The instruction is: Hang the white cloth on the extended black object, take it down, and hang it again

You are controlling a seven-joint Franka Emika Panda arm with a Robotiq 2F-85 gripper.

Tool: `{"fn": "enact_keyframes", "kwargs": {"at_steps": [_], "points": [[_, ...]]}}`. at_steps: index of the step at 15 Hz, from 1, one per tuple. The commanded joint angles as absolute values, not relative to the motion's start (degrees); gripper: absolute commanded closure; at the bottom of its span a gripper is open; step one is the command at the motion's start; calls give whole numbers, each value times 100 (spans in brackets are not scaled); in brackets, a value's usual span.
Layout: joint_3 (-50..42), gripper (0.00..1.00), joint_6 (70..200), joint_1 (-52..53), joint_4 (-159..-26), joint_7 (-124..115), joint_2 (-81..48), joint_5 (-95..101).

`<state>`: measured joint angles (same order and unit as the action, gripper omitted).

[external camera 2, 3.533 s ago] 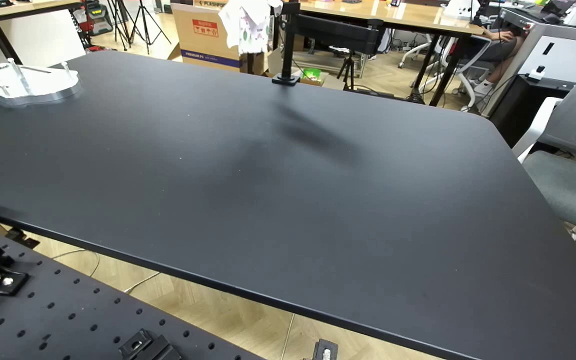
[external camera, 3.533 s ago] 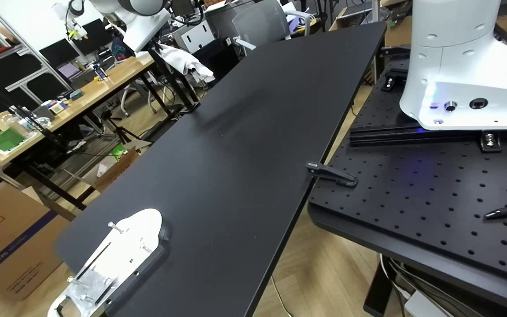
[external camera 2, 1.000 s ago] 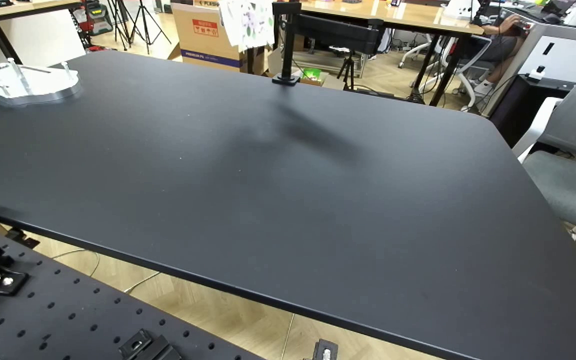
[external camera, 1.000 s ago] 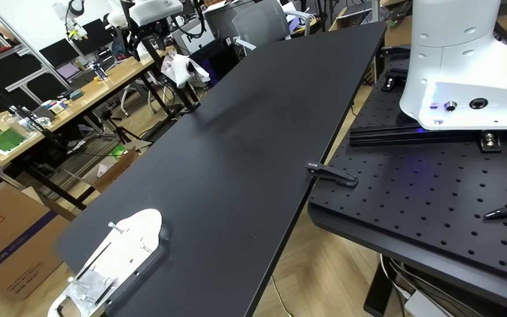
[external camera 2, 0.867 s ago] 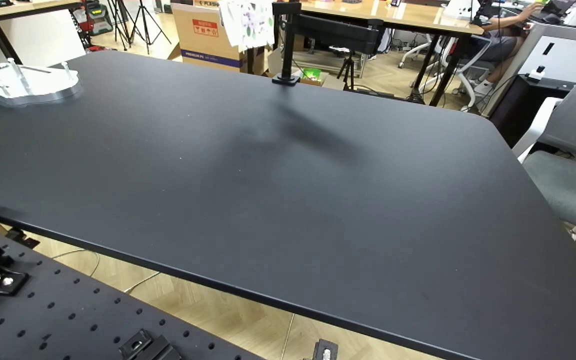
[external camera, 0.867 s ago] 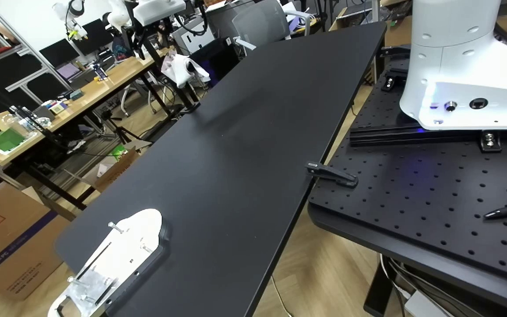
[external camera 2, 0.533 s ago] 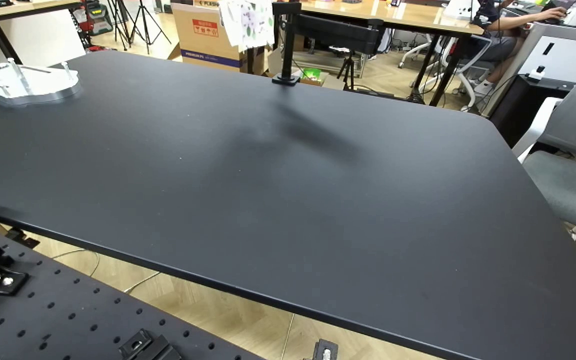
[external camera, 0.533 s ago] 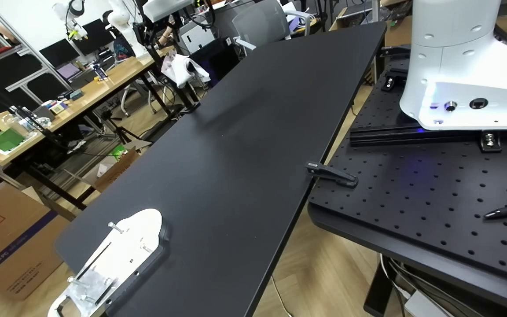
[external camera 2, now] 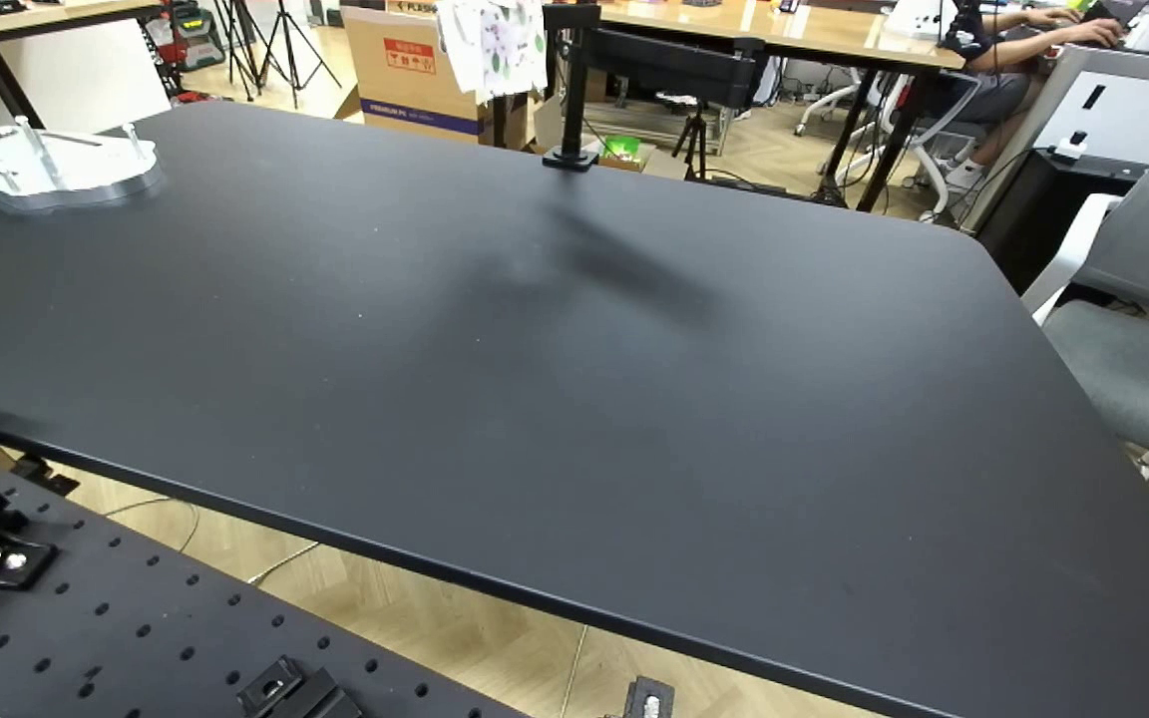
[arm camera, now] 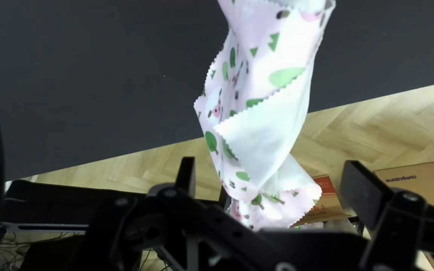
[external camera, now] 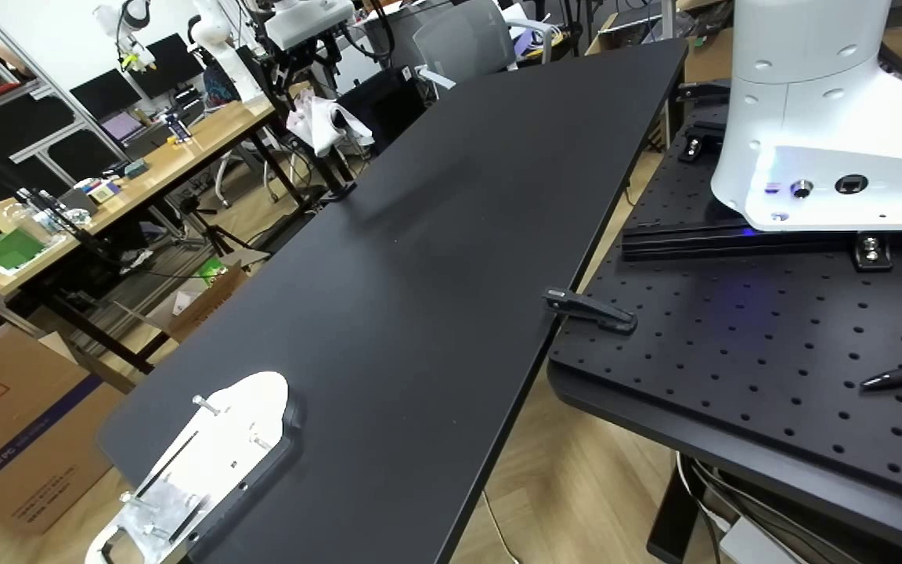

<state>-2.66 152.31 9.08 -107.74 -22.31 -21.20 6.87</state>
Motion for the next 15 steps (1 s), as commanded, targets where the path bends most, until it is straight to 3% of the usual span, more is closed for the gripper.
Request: {"fn": "enact_keyframes", "kwargs": {"at_steps": [1,10,11,15], "points": [[-220,32,15094,895,-10822,-2193,-2075,511],[-144,95,15046,881,-10887,-2126,-2004,305],[-147,98,15037,892,-10910,-2126,-1967,311],[-187,94,14930,946,-11029,-2196,-1772,416]]}}
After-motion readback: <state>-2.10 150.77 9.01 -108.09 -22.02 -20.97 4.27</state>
